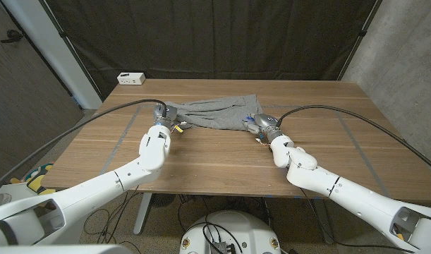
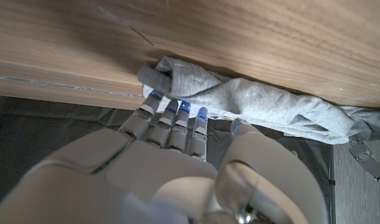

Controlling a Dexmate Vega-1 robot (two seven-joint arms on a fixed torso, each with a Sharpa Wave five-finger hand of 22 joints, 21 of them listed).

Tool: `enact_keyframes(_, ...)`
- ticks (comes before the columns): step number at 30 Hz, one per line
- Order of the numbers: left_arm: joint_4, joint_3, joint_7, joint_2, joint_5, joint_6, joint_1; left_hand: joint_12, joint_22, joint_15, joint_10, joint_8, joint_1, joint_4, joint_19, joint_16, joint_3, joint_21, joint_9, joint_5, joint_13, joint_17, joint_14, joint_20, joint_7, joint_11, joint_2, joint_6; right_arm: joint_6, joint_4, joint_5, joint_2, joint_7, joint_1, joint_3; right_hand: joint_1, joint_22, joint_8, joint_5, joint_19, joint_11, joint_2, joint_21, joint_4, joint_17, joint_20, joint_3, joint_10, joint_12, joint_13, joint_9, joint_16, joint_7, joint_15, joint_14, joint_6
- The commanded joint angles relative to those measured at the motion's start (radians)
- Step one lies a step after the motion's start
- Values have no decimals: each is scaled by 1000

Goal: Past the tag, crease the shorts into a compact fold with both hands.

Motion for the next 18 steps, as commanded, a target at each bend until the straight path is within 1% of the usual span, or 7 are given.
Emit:
enact_keyframes(1, 58, -16, -22, -41, 41, -25, -10, 6, 6, -36, 39, -1, 22, -4, 14, 7, 9, 3, 2, 7, 1, 0, 21, -14, -1, -12, 34, 38, 25, 37, 5, 10, 2, 11, -13, 17, 1, 10, 4, 14, 2, 1, 6, -4, 1, 3, 15, 20, 7, 0, -1, 8, 2, -45, 19, 22)
enact_keyframes(4, 77, -14, -21, -52, 48, -25, -16, 9, 7, -55, 88, -1, 63, -5, 27, 10, 36, 5, 1, 7, 1, -1, 50, -27, -12, -16, 101, 83, 22, 40, 4, 11, 8, 17, -15, 20, 1, 12, 3, 16, 1, 0, 6, -7, 0, 3, 21, 26, 7, 0, -1, 7, 7, -41, 24, 34)
enact_keyframes(7, 105, -8, 1, -63, 58, -33, -22, 8, 8, -74, 114, -5, 99, -16, 41, 12, 54, 9, 0, 2, 0, -4, 76, -41, -18, -28, 132, 106, 30, 48, 17, 13, 18, 21, -14, 21, 1, 13, 3, 17, 4, 0, 6, -7, -1, 4, 24, 28, 6, 0, -1, 7, 8, -41, 25, 40)
enact_keyframes(12, 154, 3, 71, -83, 74, -35, -25, 10, 9, -110, 183, -1, 159, -46, 75, 11, 74, 21, -2, -26, -2, -8, 127, -68, -47, -43, 149, 185, 19, 53, -2, 16, 5, 23, -24, 20, 1, 16, 2, 18, 11, -3, 5, -8, -1, 5, 28, 35, 6, 0, -1, 5, 12, -39, 26, 57)
enact_keyframes(14, 171, 7, 95, -91, 80, -33, -26, 14, 10, -137, 235, 2, 192, -61, 99, 13, 90, 31, -3, -47, -2, -7, 170, -83, -65, -43, 169, 243, 16, 51, -6, 15, 9, 26, -28, 18, 2, 25, -1, 32, 15, -4, 9, -7, -1, 6, 35, 62, 11, 0, -1, 10, 15, -43, 51, 98)
enact_keyframes(16, 188, 10, 127, -100, 83, -30, -27, 14, 11, -144, 261, 1, 210, -70, 110, 11, 99, 36, -3, -60, -2, -8, 189, -87, -72, -48, 176, 267, 15, 53, -12, 13, 15, 30, -33, 21, 2, 30, -3, 50, 9, -3, 12, -11, -2, 8, 50, 103, 18, 0, -2, 15, 11, -51, 86, 138)
enact_keyframes(18, 205, 18, 154, -105, 95, -27, -30, 12, 13, -159, 303, 1, 280, -103, 129, 5, 141, 46, -3, -90, -2, -8, 222, -99, -83, -47, 207, 324, 4, 50, -3, 14, 34, 33, -30, 23, 2, 37, -4, 69, 6, -1, 17, -13, -3, 11, 63, 129, 21, 0, -2, 18, 13, -55, 112, 180)
